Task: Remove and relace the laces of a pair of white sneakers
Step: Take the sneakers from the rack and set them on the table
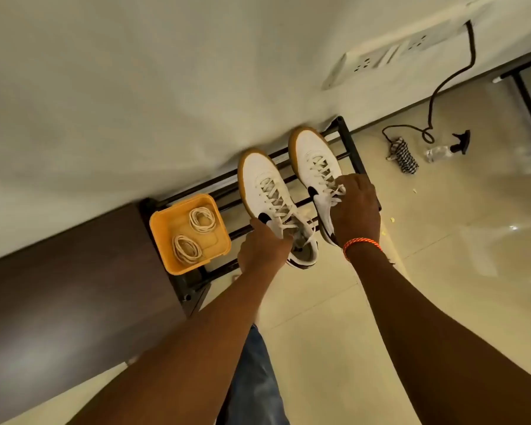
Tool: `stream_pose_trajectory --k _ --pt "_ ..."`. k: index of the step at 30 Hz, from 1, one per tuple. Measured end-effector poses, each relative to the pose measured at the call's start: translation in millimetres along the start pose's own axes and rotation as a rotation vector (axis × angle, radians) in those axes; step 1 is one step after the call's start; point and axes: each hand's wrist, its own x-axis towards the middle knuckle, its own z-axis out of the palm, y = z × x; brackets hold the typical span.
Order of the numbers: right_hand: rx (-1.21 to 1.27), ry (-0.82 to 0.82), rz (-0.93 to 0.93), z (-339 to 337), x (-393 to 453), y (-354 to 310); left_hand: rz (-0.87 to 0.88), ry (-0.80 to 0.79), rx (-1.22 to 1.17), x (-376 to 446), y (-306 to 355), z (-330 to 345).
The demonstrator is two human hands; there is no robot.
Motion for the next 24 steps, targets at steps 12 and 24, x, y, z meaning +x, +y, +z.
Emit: stream_pose_trajectory --k 12,24 --pt "0.151 -0.161 0.371 15.8 22.7 21.0 -0.139 0.002 -0.037 19.7 11.3 22.1" --pt "0.158 -0.024 0.356 2.2 -16.7 -10.1 -0.034 0.078 -0.027 -15.7 0.6 2.2"
